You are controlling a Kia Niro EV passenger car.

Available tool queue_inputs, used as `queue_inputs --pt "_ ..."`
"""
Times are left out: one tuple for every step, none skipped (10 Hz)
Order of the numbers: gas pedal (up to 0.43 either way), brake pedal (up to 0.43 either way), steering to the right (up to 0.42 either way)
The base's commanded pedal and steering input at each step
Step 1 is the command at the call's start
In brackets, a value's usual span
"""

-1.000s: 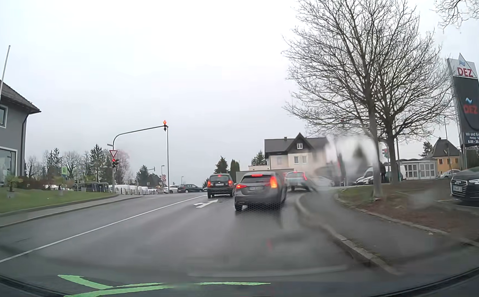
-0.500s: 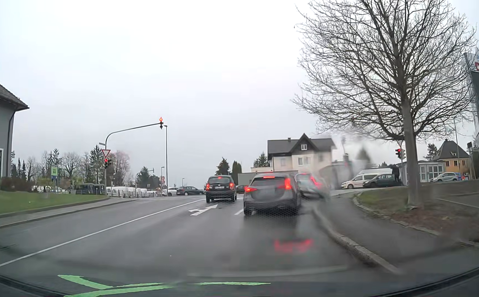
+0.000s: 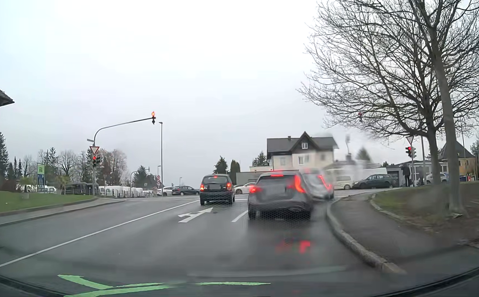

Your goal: Follow the waypoints while adhering to traffic rules and regulations

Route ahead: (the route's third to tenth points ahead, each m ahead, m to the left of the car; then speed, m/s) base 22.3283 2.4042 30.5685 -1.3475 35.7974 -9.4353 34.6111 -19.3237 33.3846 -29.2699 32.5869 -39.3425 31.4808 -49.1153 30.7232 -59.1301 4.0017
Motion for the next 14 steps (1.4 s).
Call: queue_inputs --pt "0.0 0.043 0.025" --pt "0.0 0.079 0.031" --pt "0.0 0.091 0.035" --pt "0.0 0.11 0.038" --pt "0.0 0.122 0.041" --pt "0.0 0.122 0.045" --pt "0.0 0.128 0.048" --pt "0.0 0.134 0.05" --pt "0.0 0.14 0.053" --pt "0.0 0.14 0.057" --pt "0.0 0.152 0.062" --pt "0.0 0.152 0.069" --pt "0.0 0.152 0.078" --pt "0.0 0.159 0.085"
